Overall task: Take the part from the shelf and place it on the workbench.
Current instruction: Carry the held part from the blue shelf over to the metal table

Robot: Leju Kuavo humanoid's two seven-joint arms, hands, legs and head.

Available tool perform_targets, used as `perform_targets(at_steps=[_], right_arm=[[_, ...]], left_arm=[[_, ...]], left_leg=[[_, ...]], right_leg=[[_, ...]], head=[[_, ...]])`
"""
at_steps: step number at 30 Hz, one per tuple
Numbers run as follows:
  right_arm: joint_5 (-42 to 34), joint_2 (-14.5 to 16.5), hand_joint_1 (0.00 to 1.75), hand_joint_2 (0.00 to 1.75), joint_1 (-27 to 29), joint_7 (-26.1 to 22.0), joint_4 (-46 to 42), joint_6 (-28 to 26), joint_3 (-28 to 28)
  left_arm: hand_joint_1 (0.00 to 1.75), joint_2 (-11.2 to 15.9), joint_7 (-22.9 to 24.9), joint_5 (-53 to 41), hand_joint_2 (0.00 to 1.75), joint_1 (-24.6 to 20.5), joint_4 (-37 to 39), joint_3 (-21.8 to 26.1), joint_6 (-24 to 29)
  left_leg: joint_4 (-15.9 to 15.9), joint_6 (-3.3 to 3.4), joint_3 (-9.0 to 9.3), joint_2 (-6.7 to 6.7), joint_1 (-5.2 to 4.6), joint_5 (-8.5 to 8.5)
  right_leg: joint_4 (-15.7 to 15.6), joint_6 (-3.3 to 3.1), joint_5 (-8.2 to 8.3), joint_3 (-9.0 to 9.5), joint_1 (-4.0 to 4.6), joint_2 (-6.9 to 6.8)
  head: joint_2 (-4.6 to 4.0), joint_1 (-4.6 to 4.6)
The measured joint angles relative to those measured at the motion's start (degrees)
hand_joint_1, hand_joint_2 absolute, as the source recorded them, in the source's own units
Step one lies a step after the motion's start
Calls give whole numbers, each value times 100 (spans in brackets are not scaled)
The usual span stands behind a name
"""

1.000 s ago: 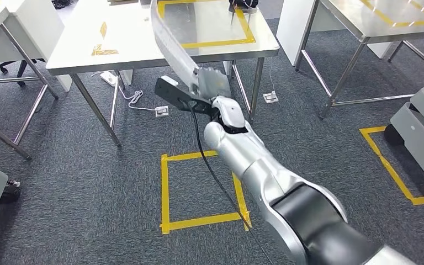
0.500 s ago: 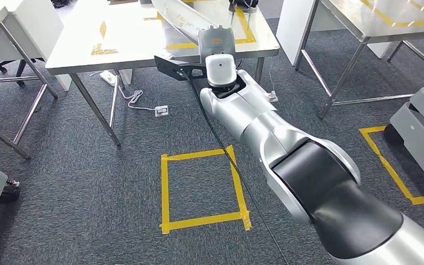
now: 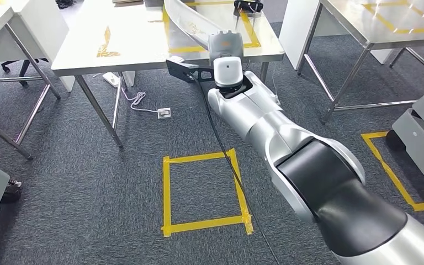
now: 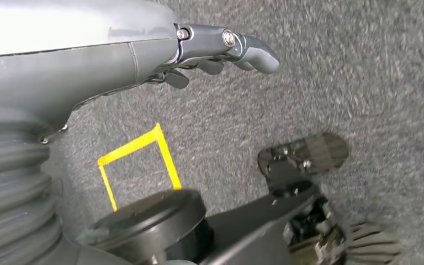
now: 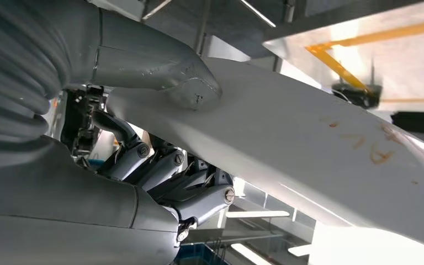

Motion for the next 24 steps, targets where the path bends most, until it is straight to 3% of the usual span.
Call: perform_targets(at_steps=[2, 3, 4, 7, 9, 10, 11, 13, 15, 16, 17, 19, 20, 21, 22, 23, 24], right_arm=[[1, -33, 162, 175, 19, 14, 12, 2, 0], [18, -49, 162, 175, 18, 13, 18, 13, 0], [39, -61, 162, 175, 25, 13, 25, 33, 0], [88, -104, 162, 175, 67, 47, 38, 81, 0], [105, -141, 162, 175, 46, 84, 40, 87, 0], [114, -153, 162, 175, 35, 90, 42, 93, 0], [119, -166, 162, 175, 34, 89, 49, 103, 0], [120, -186, 162, 175, 50, 83, 66, 126, 0], [114, -195, 162, 175, 53, 79, 76, 134, 0], [110, -197, 162, 175, 50, 74, 77, 133, 0], [102, -197, 162, 175, 54, 69, 78, 131, 0], [80, -201, 162, 175, 65, 61, 93, 118, -2], [65, -196, 162, 175, 67, 60, 96, 109, -4], [51, -193, 162, 175, 45, 62, 93, 94, -9], [36, -184, 162, 175, -10, 63, 81, 77, -14], [21, -182, 162, 175, -75, 62, 64, 51, -20], [6, -184, 162, 175, -148, 58, 51, 21, -31]], left_arm=[[0, -16, 2, -22, 175, 26, 1, -19, 0], [0, -17, -1, -23, 175, 25, 0, -29, -1], [0, -17, -6, -19, 175, 21, -1, -37, -1], [0, -19, -22, -7, 175, 18, -3, -43, -2], [0, -20, -30, -6, 175, 11, -3, -52, -2], [0, -19, -32, -6, 175, 6, -2, -59, -2], [0, -18, -30, -4, 175, 8, -2, -65, -2], [0, -15, -13, 4, 175, 33, -2, -69, -2], [0, -12, -1, 19, 175, 65, -1, -69, -2], [0, -11, 0, 24, 175, 78, -1, -69, -2], [0, -4, -1, 28, 175, 95, 0, -69, -2], [0, 11, -3, 33, 175, 139, 3, -69, -2], [0, 16, -4, 35, 175, 160, 4, -69, -2], [0, 15, -6, 38, 175, 168, 5, -69, -2], [0, 12, -8, 40, 175, 155, 4, -70, -2], [0, 8, -11, 40, 175, 137, 2, -71, -2], [0, 7, -13, 39, 175, 113, 1, -71, -2]], left_leg=[[56, -114, 70, 4, 42, -121], [84, -177, 89, 10, 53, -177], [92, -234, 103, 21, 49, -228], [187, -378, 143, 30, 47, -199], [734, -417, -170, 32, 58, 60], [1122, -414, -448, 37, 54, 158], [1473, -400, -727, 40, 35, 143], [1797, -351, -1177, 39, -27, -295], [1592, -259, -1400, 38, -103, -745], [1312, -182, -1439, 34, -152, -691], [920, -80, -1442, 24, -210, -306], [136, 97, -1391, -26, -333, 831], [-73, 144, -1349, -55, -371, 1216], [-143, 159, -1302, -76, -383, 1313], [-99, 180, -1235, -94, -379, 1231], [-77, 203, -1155, -91, -368, 1123], [-73, 236, -1053, -89, -358, 1023]], right_leg=[[-760, 65, 437, 269, -39, -16], [-1033, 40, 484, 368, -35, -24], [-1167, -9, 471, 426, -18, -24], [-1148, -271, 273, 533, 12, 0], [-1171, -369, 172, 687, 10, 15], [-1202, -400, 115, 790, 14, 24], [-1239, -423, 45, 907, 25, 29], [-1327, -454, -115, 1179, 52, 50], [-1411, -475, -303, 1492, 85, 76], [-1452, -478, -403, 1660, 106, 85], [-1506, -479, -507, 1812, 122, 89], [-1595, -445, -722, 2110, 172, 119], [-1657, -429, -828, 2251, 195, 138], [-1656, -406, -866, 2371, 218, 157], [-1569, -385, -829, 2405, 232, 169], [-1336, -367, -709, 2346, 233, 162], [-962, -343, -548, 2169, 234, 142]], head=[[0, 2], [0, 4], [0, 3], [0, 2], [0, -6], [0, -14], [0, -20], [0, -27], [0, -28], [0, -30], [0, -33], [0, -41], [0, -43], [0, -39], [0, -31], [0, -19], [0, -13]])
